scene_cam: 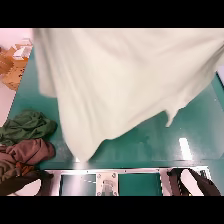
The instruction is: Fold the shirts.
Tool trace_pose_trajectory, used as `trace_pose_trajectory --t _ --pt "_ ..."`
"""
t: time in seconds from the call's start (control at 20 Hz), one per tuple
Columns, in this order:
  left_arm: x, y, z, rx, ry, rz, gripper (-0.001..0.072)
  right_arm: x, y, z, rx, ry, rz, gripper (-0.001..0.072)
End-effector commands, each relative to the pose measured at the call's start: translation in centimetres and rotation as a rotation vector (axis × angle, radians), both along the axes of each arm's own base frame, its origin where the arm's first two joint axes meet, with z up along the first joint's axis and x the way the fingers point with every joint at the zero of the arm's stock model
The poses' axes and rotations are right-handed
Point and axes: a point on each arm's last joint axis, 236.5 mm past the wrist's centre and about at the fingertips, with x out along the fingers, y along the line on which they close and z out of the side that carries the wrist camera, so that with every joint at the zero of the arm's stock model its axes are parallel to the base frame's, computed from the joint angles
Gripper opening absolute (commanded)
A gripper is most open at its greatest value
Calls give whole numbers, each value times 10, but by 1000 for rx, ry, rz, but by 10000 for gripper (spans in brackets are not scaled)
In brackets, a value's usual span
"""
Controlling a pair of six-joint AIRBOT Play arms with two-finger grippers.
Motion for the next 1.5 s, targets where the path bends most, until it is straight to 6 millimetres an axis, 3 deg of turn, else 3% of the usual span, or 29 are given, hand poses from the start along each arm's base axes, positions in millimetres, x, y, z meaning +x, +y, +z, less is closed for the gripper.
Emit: trace_pose_trajectory --t 0.0,0.1,0.2,0.25,0.3,0.35,0.4,0.5,0.6,0.65,0.75,0.95,1.2,1.3,1.45 --pt "78 -48 -122 -64 183 -140 23 5 -10 -157 142 267 -69 17" --pt "104 -85 -204 -68 283 -217 23 -9 -18 -247 217 405 -183 17" --pt "113 -119 -281 -57 390 -253 24 -30 -24 -320 260 529 -290 18" --pt "112 -132 -313 -52 441 -265 25 -38 -25 -345 273 581 -326 17" --pt "110 -140 -332 -50 478 -274 78 -43 -27 -361 281 618 -346 17" --pt "108 -141 -337 -65 509 -268 434 -42 -30 -369 281 639 -357 17" --pt "108 -136 -332 -89 533 -246 611 -38 -34 -371 277 646 -360 18" --pt "101 -109 -302 -130 616 -227 606 -23 -46 -364 243 633 -352 18" --pt "84 -62 -272 -157 758 -168 606 -10 -56 -354 182 621 -322 18" --pt "71 -34 -264 -164 836 -120 606 -5 -59 -349 172 616 -308 18" --pt "38 10 -267 -173 1013 -43 606 7 -63 -341 170 605 -298 17" --pt "-49 53 -309 -42 1347 78 606 22 -73 -333 163 585 -302 18" --pt "-143 75 -372 35 1420 242 606 24 -74 -329 165 579 -298 19" --pt "-185 70 -408 5 1464 275 606 24 -74 -329 165 580 -298 18" --pt "-220 44 -459 -143 1520 287 606 24 -74 -329 166 580 -298 19"
